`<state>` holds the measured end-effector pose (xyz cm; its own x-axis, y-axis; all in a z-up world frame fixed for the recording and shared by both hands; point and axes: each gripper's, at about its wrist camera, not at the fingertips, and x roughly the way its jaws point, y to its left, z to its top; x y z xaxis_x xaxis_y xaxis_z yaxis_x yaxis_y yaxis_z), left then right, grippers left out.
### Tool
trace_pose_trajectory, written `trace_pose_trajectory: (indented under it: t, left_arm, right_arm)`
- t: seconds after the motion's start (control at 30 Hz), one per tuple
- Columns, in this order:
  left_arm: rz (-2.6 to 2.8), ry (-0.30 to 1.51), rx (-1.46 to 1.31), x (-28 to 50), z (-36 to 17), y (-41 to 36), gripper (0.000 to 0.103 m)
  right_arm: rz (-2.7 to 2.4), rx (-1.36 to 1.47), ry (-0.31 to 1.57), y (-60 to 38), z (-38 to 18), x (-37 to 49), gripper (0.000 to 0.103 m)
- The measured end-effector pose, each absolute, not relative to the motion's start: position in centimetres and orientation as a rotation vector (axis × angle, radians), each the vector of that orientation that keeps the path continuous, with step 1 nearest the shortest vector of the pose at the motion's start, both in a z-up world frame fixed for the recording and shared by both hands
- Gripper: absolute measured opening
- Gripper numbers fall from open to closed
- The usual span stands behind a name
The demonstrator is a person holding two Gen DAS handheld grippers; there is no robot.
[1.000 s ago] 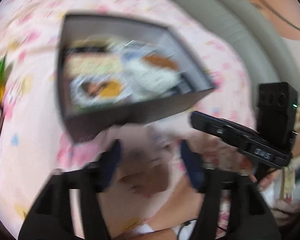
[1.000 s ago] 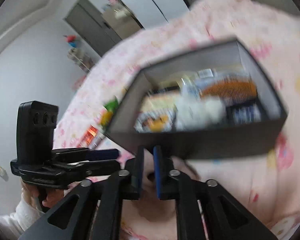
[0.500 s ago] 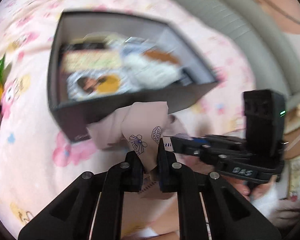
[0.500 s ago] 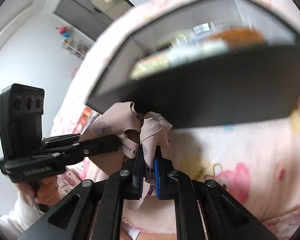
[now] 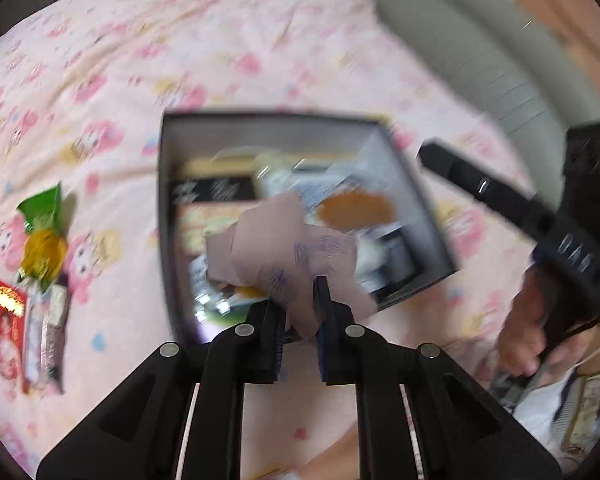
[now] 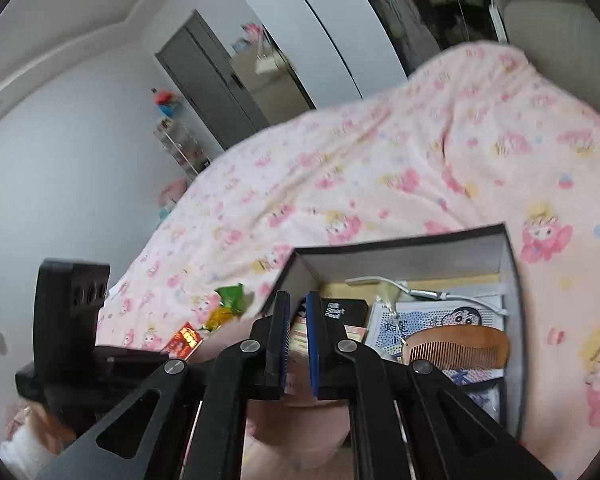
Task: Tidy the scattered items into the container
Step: 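Carry the beige cloth with the right gripper toward the black box, then lower the beige cloth into the box and open the right gripper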
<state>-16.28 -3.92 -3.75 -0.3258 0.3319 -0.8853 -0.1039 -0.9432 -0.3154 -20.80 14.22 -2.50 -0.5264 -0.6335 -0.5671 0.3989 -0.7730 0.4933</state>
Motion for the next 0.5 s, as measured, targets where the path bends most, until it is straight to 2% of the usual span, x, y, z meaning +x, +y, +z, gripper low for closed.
trace_pose_trajectory:
  t: [0.03, 0.1, 0.23, 0.3, 0.4, 0.5]
  left_arm:
    - [2.354, -0.235, -1.694, -16.7, -4.6, -3.8, 0.020]
    - [2.390, -0.165, -1.734, -17.2, -5.5, -3.8, 0.022]
    - [2.404, -0.268, -1.696, -18.1, -6.2, -4.2, 0.027]
    - [2.388, -0.313, -1.664, -18.8, -6.5, -3.9, 0.027]
    - [2.328, -0.372, -1.661, -19.9, -7.9, -3.2, 0.027]
    - [2.280, -0.371, -1.855, -20.7, -10.5, -3.1, 0.027]
  right_arm:
    - [-2.267, 1.045, -0.430, 14.2, -3.9, -21.5, 0.006]
    - [-2.244, 1.118, -0.434, 14.4, -6.9, -21.8, 0.006]
    - [-2.274, 1.268, -0.316, 14.9, -10.5, -21.2, 0.006]
    - [-2.295, 1.287, -0.271, 14.6, -11.0, -21.2, 0.006]
    - [-2.249, 1.274, -0.359, 14.4, -10.6, -21.5, 0.006]
    - [-2.188, 1.237, -0.356, 13.7, -9.8, -20.9, 0.007]
